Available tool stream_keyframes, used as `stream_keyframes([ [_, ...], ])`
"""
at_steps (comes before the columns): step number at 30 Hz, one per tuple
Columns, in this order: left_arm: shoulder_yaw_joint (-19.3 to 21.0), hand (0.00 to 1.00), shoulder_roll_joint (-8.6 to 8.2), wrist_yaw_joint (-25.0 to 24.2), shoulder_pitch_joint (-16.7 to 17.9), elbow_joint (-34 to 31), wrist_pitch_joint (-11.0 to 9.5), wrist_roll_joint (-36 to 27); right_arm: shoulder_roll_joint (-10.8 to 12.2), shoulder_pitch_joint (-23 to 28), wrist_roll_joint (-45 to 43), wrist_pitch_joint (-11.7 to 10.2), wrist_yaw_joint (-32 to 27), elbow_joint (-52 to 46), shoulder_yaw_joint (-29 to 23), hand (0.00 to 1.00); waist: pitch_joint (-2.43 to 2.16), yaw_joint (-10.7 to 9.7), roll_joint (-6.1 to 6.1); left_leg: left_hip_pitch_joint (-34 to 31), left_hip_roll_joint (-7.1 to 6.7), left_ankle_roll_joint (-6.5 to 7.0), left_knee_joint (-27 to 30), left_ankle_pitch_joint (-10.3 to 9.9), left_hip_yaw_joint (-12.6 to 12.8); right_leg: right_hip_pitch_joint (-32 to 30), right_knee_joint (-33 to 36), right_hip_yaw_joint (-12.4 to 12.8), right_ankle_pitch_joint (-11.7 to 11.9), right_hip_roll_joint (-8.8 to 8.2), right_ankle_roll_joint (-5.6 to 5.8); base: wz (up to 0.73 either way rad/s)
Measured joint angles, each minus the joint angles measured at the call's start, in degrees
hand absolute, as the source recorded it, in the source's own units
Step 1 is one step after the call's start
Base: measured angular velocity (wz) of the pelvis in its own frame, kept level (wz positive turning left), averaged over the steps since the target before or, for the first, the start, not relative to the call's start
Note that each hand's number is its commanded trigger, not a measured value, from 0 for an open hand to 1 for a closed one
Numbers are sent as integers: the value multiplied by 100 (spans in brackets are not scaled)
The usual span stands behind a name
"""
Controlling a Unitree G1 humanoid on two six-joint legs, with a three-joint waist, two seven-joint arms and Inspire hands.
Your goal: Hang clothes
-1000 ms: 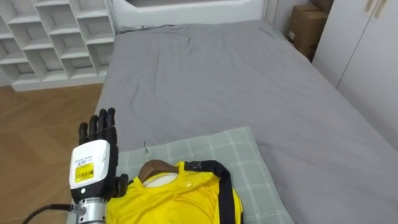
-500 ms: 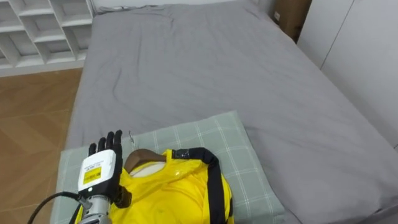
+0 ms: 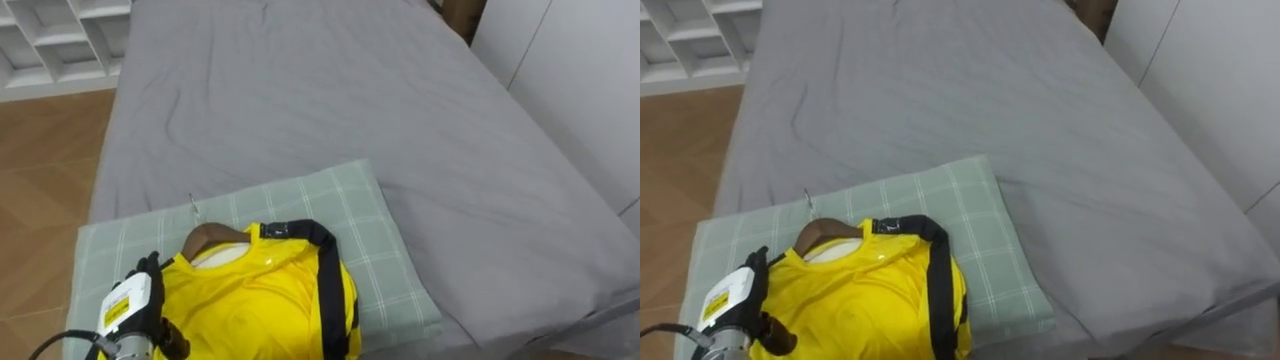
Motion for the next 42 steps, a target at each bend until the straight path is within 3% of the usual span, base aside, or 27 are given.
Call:
stream_keyframes([
  [8,225,0,120,3,-260,252,-79,-11,-5,-85,123,-48,-36,-9,168,0,72,45,-77,-280,131,-98,208,12,62,-357,299,49,-72,50,-127,-5],
  [22,226,0,170,32,-427,281,-96,-4,-7,-230,192,-268,-148,-3,173,0,52,73,-123,-446,190,-136,381,35,55,-523,470,41,-132,74,-225,0],
  [33,236,0,555,348,-715,280,-242,20,-57,-179,381,-307,-154,-55,408,0,48,33,-167,-621,246,-136,602,33,48,-654,647,-41,-180,54,-271,3],
  [39,197,0,609,463,-859,293,-234,6,-78,-230,385,-305,-157,-196,593,0,94,9,-105,-931,262,-134,754,31,2,-957,907,-108,-219,4,-316,4],
  [41,197,0,616,462,-860,297,-232,-11,-89,-240,401,-310,-154,-243,628,0,149,-22,-77,-947,260,-135,759,31,9,-998,960,-104,-236,-8,-325,0],
  [42,195,0,623,462,-860,298,-232,-27,-89,-246,419,-310,-153,-242,630,0,149,-22,-77,-958,257,-135,761,31,22,-1032,995,-93,-247,-18,-330,0],
])
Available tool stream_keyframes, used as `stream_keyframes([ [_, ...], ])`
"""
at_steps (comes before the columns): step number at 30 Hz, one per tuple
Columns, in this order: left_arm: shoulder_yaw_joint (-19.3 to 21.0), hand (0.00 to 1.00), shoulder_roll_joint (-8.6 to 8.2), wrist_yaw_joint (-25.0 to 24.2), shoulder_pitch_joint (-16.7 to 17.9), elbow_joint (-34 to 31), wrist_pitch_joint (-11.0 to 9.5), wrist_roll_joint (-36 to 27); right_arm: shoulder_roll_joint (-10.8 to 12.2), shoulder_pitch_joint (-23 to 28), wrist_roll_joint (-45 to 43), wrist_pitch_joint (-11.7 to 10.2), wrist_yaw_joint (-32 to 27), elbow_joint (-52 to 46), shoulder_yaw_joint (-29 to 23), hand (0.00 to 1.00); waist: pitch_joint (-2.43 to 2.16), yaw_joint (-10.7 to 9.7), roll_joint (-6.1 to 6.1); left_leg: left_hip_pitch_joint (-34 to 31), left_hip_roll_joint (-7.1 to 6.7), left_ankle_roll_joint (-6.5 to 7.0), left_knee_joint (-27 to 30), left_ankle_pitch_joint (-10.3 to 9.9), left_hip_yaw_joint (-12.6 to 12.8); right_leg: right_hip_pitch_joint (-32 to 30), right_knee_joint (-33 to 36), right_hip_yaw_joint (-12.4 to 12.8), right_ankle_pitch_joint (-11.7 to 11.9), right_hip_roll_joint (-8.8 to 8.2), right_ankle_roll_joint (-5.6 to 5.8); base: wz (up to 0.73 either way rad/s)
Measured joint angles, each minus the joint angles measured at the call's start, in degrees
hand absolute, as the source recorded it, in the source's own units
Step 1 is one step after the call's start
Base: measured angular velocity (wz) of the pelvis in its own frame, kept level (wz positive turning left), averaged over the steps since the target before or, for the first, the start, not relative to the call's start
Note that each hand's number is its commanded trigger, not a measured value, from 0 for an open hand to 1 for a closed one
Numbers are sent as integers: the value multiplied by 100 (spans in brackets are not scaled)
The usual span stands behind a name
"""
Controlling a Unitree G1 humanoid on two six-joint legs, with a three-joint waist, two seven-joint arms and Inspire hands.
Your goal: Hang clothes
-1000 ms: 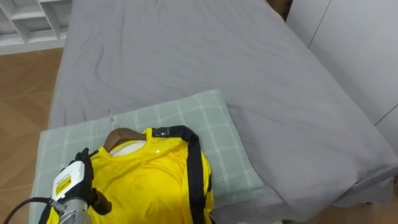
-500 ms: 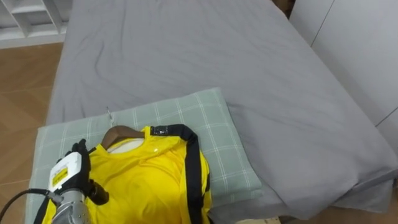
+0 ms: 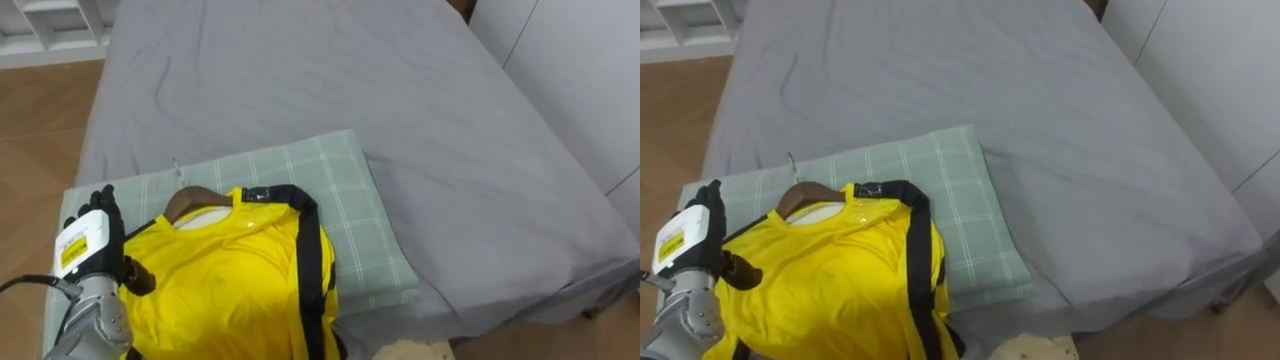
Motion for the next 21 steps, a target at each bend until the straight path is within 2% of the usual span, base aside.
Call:
stream_keyframes([
  [3,2,0,64,0,-46,13,0,-118,-13,-48,132,-2,0,23,122,0,19,-61,-8,-107,3,-8,51,5,14,-125,103,-6,-28,-16,-26,0],
  [6,1,0,88,3,-247,118,-2,-175,-53,-62,253,-11,-2,22,268,0,29,-64,-21,-281,18,-13,135,8,11,-304,191,3,-43,-14,-52,0],
  [7,3,0,100,13,-315,122,-3,-185,-55,-101,248,-10,-1,42,271,0,47,-62,-37,-349,26,-13,215,8,16,-377,239,11,-45,-20,-56,0],
  [10,-11,0,118,88,-517,124,-5,-201,-56,-204,244,-8,-9,61,292,0,91,-69,-96,-596,128,2,460,-1,183,-618,437,12,-92,-28,-100,0],
  [12,-71,0,118,87,-598,148,-5,-211,-59,-244,245,-4,-53,61,362,0,104,-80,-111,-726,177,9,588,-5,208,-726,524,-5,-114,-23,-125,2],
  [15,-346,0,118,86,-758,209,-2,-431,-66,-356,305,32,-68,38,513,0,160,-95,-49,-937,252,7,765,-9,211,-886,645,-60,-151,-11,-171,6],
  [16,-453,0,119,83,-858,209,-1,-442,-70,-408,338,48,-70,21,563,0,191,-102,-14,-1051,279,6,827,-47,212,-1005,744,-88,-170,-12,-199,11],
  [21,-643,0,110,85,-1044,209,-1,-537,-66,-558,378,65,-133,-1,679,0,212,-152,23,-1524,297,-3,1094,-74,177,-1525,1208,-120,-265,-101,-294,7],
])
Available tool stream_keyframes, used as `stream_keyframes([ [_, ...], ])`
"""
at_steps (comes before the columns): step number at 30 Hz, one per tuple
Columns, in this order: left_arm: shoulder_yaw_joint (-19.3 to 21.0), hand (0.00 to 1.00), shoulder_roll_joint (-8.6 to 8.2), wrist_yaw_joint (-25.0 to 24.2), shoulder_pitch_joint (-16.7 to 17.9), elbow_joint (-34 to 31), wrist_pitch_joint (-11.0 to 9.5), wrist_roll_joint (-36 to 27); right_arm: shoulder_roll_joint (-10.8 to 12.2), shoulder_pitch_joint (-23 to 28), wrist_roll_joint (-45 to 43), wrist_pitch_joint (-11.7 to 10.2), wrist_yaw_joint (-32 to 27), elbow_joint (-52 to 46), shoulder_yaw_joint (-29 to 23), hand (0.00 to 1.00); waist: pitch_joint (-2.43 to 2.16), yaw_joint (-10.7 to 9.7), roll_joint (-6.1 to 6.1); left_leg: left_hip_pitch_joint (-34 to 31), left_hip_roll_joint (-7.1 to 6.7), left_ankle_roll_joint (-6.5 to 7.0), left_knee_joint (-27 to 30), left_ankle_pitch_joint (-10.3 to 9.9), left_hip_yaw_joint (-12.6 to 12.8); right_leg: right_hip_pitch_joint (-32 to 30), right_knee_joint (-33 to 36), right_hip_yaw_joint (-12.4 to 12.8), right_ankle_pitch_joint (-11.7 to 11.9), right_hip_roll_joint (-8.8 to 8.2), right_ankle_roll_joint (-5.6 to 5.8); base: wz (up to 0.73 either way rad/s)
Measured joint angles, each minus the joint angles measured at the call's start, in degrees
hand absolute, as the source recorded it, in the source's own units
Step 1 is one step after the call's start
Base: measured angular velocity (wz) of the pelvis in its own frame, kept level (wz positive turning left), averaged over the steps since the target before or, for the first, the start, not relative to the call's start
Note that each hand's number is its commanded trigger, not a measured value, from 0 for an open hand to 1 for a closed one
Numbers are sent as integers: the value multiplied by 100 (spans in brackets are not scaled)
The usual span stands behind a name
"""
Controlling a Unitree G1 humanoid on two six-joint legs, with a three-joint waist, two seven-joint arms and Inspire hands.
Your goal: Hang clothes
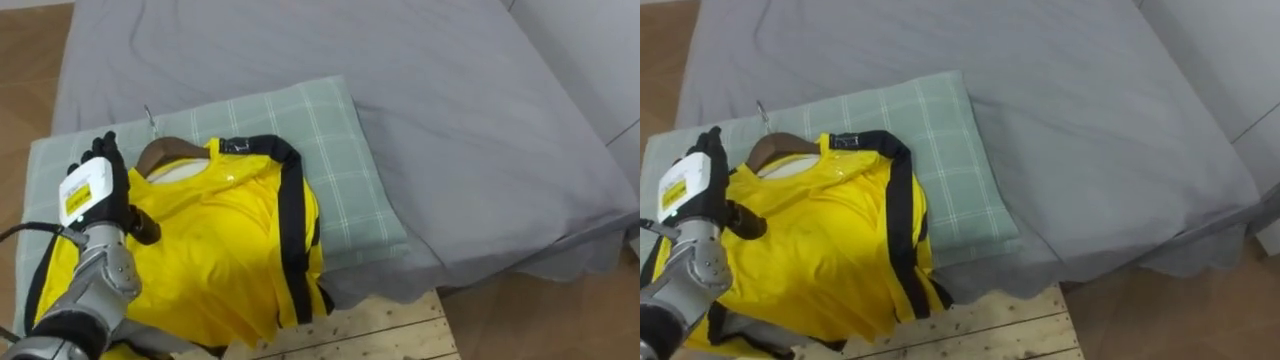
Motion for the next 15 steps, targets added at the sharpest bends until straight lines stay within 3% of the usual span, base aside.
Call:
stream_keyframes([
  [4,-30,0,-23,20,-42,1,11,-118,-18,-43,60,66,-143,-1,167,0,10,-83,22,-363,90,-21,255,-53,-6,-342,224,-14,-25,10,-49,-1],
  [8,-144,0,-21,240,-201,6,11,-148,-59,-64,217,128,-223,-17,248,0,57,-87,101,-725,134,3,507,-98,32,-758,504,47,-42,-13,-76,-7],
  [15,-143,0,-21,415,-209,25,10,-337,-114,-116,240,109,-248,-129,249,0,56,-80,115,-1051,207,11,650,-106,160,-1178,715,141,-43,-25,-107,-5],
])
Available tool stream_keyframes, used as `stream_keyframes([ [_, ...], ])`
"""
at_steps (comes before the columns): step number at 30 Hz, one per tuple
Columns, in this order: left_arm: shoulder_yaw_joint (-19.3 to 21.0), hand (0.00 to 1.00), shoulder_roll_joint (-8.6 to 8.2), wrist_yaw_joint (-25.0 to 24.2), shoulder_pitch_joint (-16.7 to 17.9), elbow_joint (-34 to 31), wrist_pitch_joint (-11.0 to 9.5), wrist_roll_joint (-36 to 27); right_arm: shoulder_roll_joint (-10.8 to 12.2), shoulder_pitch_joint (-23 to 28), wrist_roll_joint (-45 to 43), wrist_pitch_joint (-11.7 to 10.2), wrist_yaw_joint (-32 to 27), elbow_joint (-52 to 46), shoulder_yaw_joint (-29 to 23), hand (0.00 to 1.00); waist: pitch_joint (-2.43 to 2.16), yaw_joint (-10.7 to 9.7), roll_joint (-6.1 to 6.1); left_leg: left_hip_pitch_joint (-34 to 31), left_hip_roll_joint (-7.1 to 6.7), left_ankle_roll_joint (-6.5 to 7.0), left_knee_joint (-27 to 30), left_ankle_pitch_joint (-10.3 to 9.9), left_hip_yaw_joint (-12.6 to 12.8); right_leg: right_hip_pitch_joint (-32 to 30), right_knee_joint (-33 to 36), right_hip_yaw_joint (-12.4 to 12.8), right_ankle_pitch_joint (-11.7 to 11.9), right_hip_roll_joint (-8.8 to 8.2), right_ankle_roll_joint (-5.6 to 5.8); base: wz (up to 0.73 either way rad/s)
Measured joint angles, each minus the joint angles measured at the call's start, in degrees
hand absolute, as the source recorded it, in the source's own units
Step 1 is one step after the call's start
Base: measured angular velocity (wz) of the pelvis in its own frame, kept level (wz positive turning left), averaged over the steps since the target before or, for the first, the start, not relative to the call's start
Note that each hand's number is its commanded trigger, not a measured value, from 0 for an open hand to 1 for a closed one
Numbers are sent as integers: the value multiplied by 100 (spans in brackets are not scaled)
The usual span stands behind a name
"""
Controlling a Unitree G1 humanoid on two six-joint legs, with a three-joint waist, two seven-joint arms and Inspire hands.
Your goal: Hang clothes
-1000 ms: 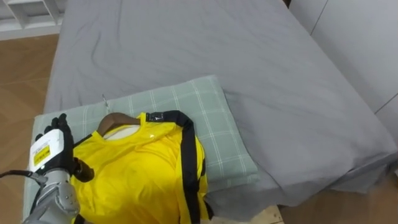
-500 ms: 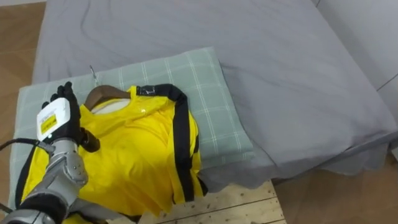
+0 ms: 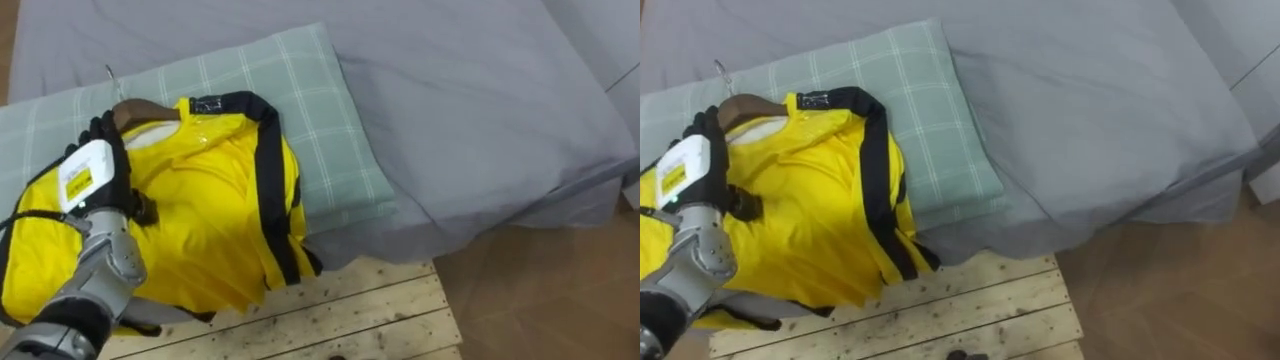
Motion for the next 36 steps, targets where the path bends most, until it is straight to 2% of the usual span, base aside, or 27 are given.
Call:
stream_keyframes([
  [6,-5,0,0,53,-135,5,1,-452,-8,-129,1,-26,-129,-118,-2,0,-5,-29,14,-480,75,50,244,-31,20,-477,249,-34,-1,-40,-51,2],
  [11,-2,0,-3,-273,-223,96,-6,-1184,-17,-154,2,45,-128,-245,43,0,-12,-19,25,-636,94,55,391,-32,17,-631,414,-39,-44,-73,-76,3],
  [15,2,0,-1,-518,-290,186,10,-1453,-16,-168,-1,85,-128,-390,68,0,-12,-23,24,-620,88,78,414,-46,23,-638,472,-22,-52,-90,-82,0],
  [19,-1,0,-1,-846,-352,377,127,-1787,-16,-182,3,101,-147,-578,145,0,-12,-66,25,-629,104,85,418,-51,23,-643,478,-28,-55,-86,-74,0],
  [24,0,0,19,-976,-377,432,146,-2002,-5,-204,100,146,-198,-673,185,0,-13,-80,26,-614,122,86,391,-52,67,-643,477,-26,-36,-93,-109,0],
  [26,0,0,65,-1064,-378,435,163,-2022,-5,-190,125,144,-234,-753,185,0,-14,-103,28,-600,194,87,383,-52,161,-643,475,-26,-35,-97,-111,0],
  [28,1,0,81,-1126,-386,433,178,-2026,-5,-191,182,146,-261,-783,182,0,-16,-116,30,-598,206,87,378,-52,180,-643,475,-31,-33,-104,-116,4],
  [36,-12,0,108,-1387,-489,418,321,-2041,-7,-196,231,154,-302,-809,185,0,-18,-137,31,-544,196,107,365,-64,251,-641,498,-28,-30,-164,-107,1],
])
